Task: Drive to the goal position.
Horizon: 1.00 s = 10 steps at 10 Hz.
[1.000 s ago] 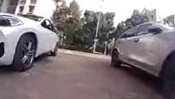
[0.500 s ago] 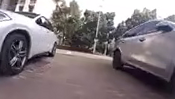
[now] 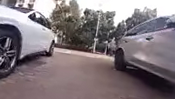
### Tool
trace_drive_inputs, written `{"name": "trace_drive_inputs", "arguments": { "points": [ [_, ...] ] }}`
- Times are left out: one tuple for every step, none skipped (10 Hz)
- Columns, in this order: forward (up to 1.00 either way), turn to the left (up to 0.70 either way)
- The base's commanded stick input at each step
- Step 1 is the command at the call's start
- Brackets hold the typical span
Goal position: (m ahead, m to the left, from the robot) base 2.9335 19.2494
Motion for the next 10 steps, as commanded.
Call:
{"name": "trace_drive_inputs", "arguments": {
  "points": [
    [0.7,0.0],
    [0.7,0.0],
    [0.7,0.0],
    [0.7,0.0],
    [0.7,0.0],
    [0.7,0.0],
    [0.7,0.0],
    [0.7,0.0],
    [0.7,0.0],
    [0.7,0.0]
  ]
}}
